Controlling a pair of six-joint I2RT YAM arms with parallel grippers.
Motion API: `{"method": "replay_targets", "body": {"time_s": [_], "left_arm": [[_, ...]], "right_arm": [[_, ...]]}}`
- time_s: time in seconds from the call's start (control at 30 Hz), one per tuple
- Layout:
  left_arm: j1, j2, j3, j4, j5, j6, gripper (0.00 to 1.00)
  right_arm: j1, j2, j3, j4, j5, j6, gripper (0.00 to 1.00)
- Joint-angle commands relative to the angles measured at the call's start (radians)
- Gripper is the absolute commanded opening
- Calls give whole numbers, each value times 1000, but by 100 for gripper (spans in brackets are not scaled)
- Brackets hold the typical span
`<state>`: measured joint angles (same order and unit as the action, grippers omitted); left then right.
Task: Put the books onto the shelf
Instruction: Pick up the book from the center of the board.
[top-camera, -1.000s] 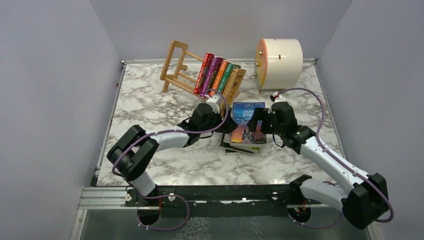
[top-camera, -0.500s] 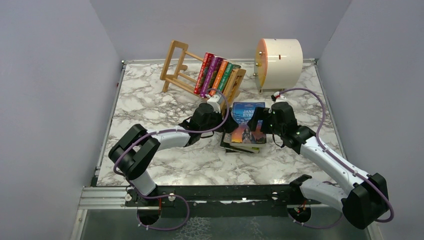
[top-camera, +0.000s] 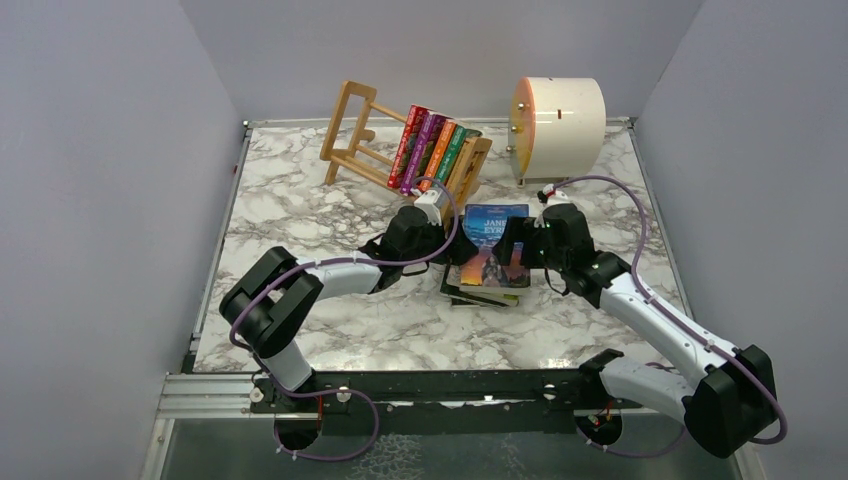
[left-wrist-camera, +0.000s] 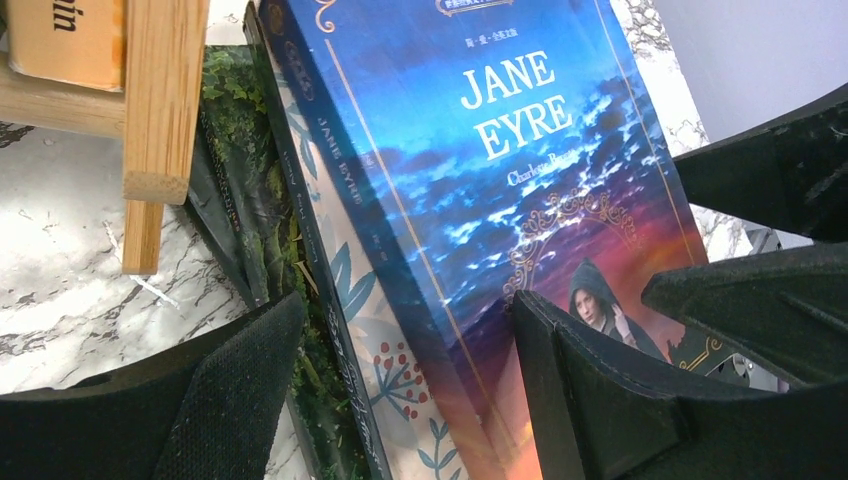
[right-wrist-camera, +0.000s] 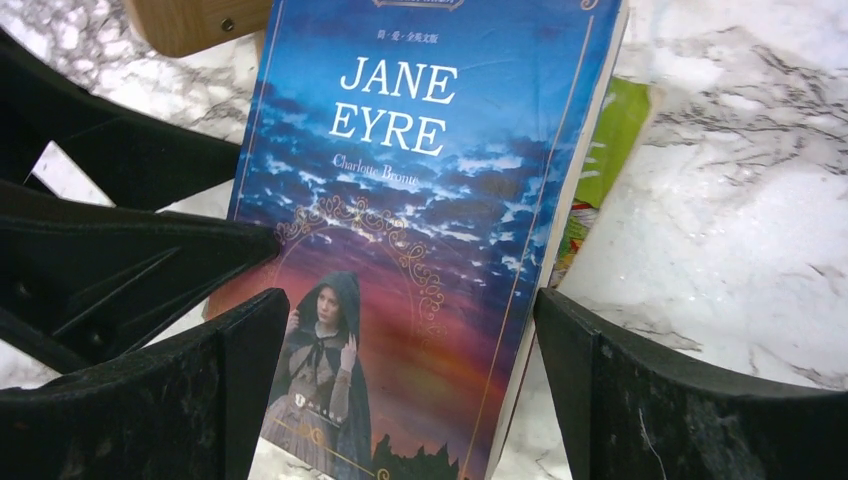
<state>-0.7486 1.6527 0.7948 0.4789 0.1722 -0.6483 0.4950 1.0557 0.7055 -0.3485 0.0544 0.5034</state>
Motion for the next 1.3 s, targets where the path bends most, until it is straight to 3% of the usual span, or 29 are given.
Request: {"method": "replay_targets", "body": {"time_s": [0.0, 0.47, 0.9, 1.07, 1.27], "left_arm": [[-11, 12, 31, 30, 29, -12, 70], [-11, 21, 24, 72, 65, -32, 70], [-10, 9, 3, 130, 96, -42, 69], [-10, 5, -2, 152, 109, -42, 64], [-10, 24, -4, 195, 143, -66, 49]], "right_arm": [[5, 16, -19, 71, -160, -28, 90], [5, 49, -41, 171, -346, -91, 90], [5, 101, -71, 273, -427, -116, 90], [5, 105, -78, 273, -416, -116, 89], [4, 87, -83, 248, -373, -110, 89]]}}
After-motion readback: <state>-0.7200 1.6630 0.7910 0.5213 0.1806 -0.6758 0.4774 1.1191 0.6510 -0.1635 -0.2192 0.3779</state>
